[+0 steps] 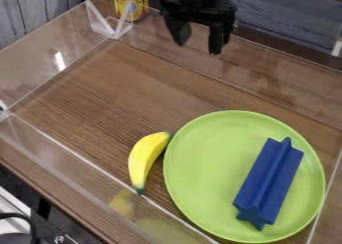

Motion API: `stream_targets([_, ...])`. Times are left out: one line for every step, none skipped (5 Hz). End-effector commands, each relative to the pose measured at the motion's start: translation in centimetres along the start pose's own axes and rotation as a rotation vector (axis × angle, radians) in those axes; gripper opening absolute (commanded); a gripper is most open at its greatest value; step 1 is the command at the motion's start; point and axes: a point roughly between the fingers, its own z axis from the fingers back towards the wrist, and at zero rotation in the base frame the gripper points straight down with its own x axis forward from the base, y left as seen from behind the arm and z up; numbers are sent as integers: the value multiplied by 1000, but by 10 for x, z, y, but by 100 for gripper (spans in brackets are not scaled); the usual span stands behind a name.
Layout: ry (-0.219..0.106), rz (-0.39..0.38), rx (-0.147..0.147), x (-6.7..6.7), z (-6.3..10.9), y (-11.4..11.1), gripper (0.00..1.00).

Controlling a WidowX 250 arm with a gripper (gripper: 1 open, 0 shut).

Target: Put the blue object in the green plate

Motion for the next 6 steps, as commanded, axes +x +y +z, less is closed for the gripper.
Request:
stream_targets([-57,-6,7,13,1,-4,100])
stream_targets([-56,0,-3,11,-9,-17,100])
stream_targets([-57,-36,-16,15,-18,-32,0])
stream_targets([-59,-77,-23,18,-22,-41,0])
stream_targets([-58,-139,-26,24,-32,-43,100])
stream_targets([-60,-137,-14,20,-40,-32,100])
